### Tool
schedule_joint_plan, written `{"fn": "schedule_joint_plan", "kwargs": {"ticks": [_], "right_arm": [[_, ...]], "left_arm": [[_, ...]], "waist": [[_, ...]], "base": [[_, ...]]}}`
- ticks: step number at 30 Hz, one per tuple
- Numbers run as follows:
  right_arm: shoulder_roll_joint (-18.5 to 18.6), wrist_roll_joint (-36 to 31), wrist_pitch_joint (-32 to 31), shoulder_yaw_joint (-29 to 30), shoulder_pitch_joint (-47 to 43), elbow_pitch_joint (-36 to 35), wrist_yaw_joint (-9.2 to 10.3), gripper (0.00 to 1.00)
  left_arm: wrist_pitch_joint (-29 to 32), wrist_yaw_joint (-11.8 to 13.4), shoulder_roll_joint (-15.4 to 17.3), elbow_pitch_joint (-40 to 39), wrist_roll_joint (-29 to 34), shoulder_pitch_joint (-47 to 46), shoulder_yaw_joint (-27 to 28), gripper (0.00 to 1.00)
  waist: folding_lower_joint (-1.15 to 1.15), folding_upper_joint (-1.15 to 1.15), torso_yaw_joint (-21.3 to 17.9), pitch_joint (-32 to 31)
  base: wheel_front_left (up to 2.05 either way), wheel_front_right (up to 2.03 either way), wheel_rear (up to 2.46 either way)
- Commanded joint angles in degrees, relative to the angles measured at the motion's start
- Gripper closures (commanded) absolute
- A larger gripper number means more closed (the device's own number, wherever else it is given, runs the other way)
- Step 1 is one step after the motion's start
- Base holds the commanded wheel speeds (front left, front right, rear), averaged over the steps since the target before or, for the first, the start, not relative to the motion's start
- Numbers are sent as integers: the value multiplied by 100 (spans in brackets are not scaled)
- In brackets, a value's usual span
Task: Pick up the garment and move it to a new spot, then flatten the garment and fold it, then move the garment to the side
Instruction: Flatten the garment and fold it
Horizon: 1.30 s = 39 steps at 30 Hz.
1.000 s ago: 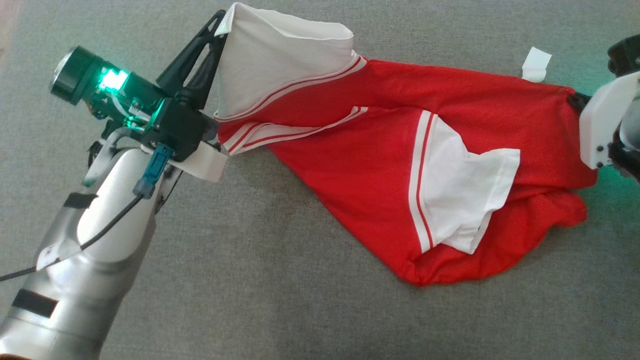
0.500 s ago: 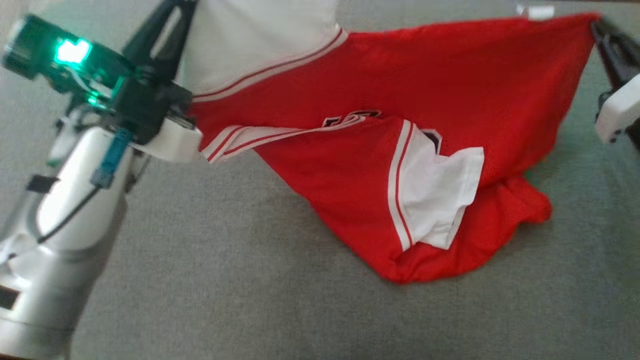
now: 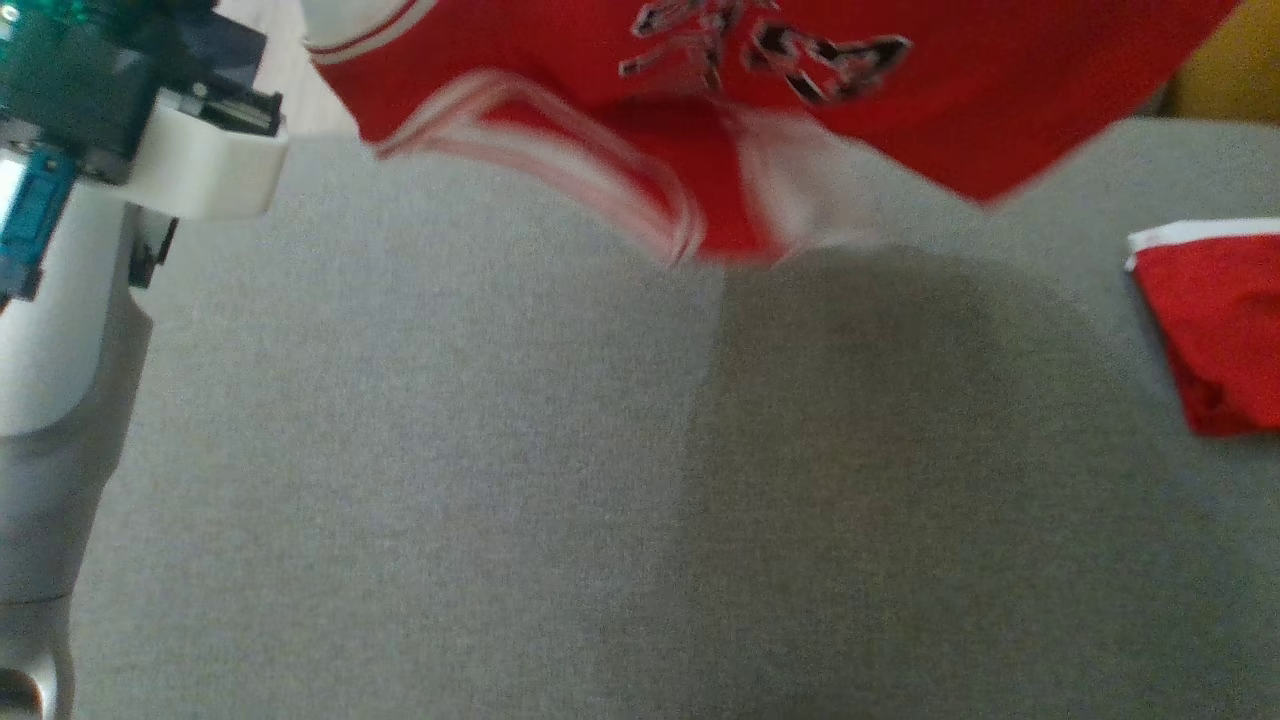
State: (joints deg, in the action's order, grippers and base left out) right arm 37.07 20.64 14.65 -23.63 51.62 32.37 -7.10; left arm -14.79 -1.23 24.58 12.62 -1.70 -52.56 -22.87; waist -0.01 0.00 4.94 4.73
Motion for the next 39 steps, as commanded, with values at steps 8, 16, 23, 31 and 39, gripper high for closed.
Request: {"fn": "schedule_joint_plan", "kwargs": {"ticks": [8,16,23,31,39], "right_arm": [[455,-227,-437,591,-316,-1395,-39,100],[426,-272,-1044,565,-163,-1798,-39,100],[325,-210,-1363,-206,486,-1369,-39,100],[96,-309,-1010,-655,1729,-594,-39,100],[136,-668,-336,-700,2568,28,-39,100]], "left_arm": [[27,-189,286,-352,-69,-882,199,100],[201,-439,269,143,-165,-1613,12,100],[390,-589,227,1194,-354,-2197,-397,100],[11,-378,15,2003,-146,-3247,-443,100],[-18,-330,-3,1136,-252,-3515,-290,100]], "waist": [[1,0,-8,-684],[1,0,-17,-542],[1,0,-25,294],[1,0,-66,1253],[1,0,23,1768]], "base": [[0,0,0],[0,0,0],[0,0,0],[0,0,0],[0,0,0]]}}
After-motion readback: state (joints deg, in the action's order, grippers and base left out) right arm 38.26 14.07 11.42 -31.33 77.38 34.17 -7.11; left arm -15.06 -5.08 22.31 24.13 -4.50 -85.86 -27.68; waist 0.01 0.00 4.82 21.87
